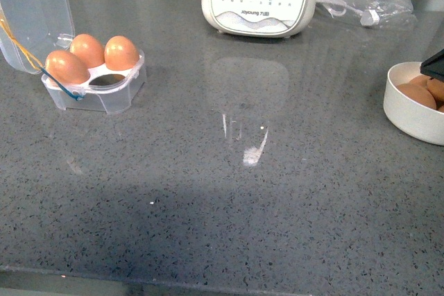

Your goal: Put egg into box

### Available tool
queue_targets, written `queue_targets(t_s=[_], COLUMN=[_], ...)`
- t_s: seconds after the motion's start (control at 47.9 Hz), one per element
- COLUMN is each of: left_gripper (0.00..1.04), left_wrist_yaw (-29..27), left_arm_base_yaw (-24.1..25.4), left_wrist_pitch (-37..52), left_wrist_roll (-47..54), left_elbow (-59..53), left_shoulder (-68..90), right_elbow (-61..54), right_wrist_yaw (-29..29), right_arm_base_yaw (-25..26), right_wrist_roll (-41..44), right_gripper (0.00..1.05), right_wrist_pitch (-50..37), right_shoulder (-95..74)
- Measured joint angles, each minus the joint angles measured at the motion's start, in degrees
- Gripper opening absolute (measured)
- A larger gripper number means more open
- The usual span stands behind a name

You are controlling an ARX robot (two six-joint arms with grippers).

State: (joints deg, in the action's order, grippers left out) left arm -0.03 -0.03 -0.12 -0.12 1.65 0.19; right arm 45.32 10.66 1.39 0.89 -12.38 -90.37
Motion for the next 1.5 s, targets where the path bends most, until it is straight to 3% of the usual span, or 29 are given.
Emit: queue_targets(t_s=[0.084,0.271,0.814,1.128,1.274,1.503], left_gripper=[0.98,0.98,0.98,0.98,0.98,0.98], left_wrist_yaw=[0.00,0.00,0.00,0.00,0.00,0.00], left_arm_base_yaw=[0.00,0.00,0.00,0.00,0.00,0.00], left_wrist_pitch=[0.00,0.00,0.00,0.00,0.00,0.00], left_wrist_roll=[0.00,0.00,0.00,0.00,0.00,0.00], left_elbow=[0.00,0.00,0.00,0.00,0.00,0.00], left_shoulder=[0.00,0.00,0.00,0.00,0.00,0.00], right_elbow=[0.00,0.00,0.09,6.34,11.45,16.55], right_wrist_yaw=[0.04,0.26,0.48,1.51,3.52,10.16], right_arm_base_yaw=[0.00,0.00,-0.07,-2.80,-7.37,-18.75], right_wrist_roll=[0.11,0.24,0.20,0.02,-0.44,0.66], right_gripper=[0.65,0.44,0.43,0.43,0.43,0.43], right_wrist_pitch=[-0.11,-0.11,0.76,2.82,2.95,2.36], right_shoulder=[0.00,0.00,2.01,4.57,2.40,-1.01])
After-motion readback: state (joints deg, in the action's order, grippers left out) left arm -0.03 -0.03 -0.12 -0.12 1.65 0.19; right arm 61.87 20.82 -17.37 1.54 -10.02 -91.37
